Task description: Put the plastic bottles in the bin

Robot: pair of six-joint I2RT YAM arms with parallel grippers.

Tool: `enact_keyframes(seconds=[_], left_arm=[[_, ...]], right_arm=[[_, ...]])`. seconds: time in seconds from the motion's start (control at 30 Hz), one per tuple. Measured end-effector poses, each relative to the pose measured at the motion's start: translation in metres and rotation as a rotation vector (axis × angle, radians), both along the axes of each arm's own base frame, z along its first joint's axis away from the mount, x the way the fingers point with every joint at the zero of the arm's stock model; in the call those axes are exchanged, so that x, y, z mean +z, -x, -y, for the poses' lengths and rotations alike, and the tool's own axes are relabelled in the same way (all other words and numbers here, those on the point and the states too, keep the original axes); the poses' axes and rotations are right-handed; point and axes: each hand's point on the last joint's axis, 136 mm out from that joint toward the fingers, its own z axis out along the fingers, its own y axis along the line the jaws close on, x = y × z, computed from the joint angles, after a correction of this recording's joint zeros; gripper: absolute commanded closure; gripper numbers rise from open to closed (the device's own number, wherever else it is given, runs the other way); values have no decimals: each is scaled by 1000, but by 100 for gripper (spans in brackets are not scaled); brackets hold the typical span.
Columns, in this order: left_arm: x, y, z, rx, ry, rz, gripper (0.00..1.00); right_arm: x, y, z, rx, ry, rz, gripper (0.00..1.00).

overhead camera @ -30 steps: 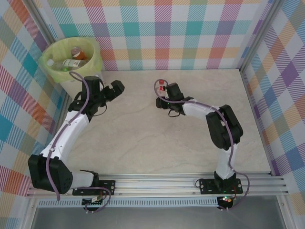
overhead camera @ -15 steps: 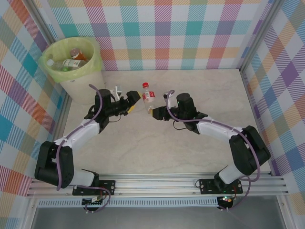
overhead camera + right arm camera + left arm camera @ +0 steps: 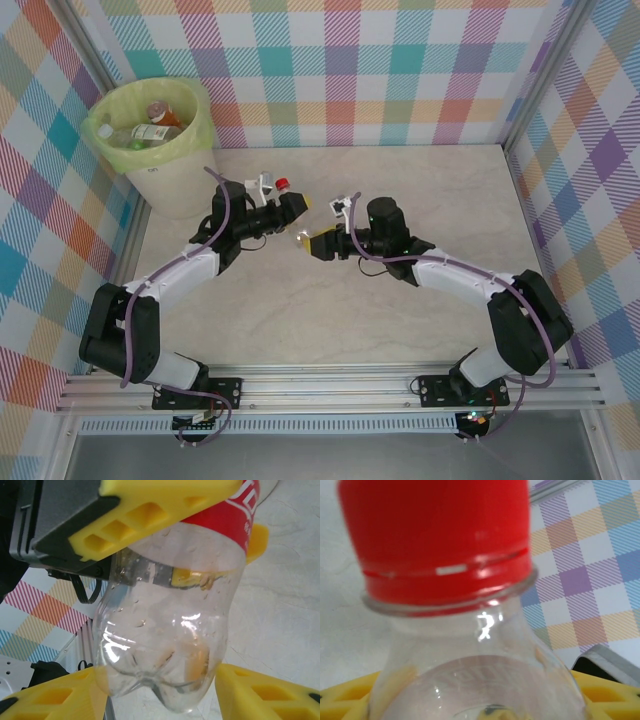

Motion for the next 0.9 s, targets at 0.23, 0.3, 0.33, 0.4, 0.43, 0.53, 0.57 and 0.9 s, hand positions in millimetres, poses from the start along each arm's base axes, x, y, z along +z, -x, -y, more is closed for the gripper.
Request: enact_keyframes(seconds=[0.23,0.3,0.33,0.4,0.43,0.53,0.57,0.9], left_arm=[[32,-25,-14,56,-84,73,48],[59,-52,-41,165,-158,117,47],[73,-66,-57,227,-188,145,48],[105,-96,-101,384,-250,205,48],[120,-110,-126,468,-278,229,48],[152,-143,-196,694,-368,282,48],[158,-151,-215,753,-403,290,48],[159,-224,-304,969,-659,252,47]], right_arm=[[23,-4,12,-72,2,75,6],[33,-10,20,-134,15,117,4],[37,-12,25,-163,21,136,3],[46,-19,34,-231,33,175,2],[50,-23,40,-271,40,197,2],[53,-31,53,-360,63,228,1],[51,-33,58,-383,77,233,1],[30,-41,77,-479,173,214,1]])
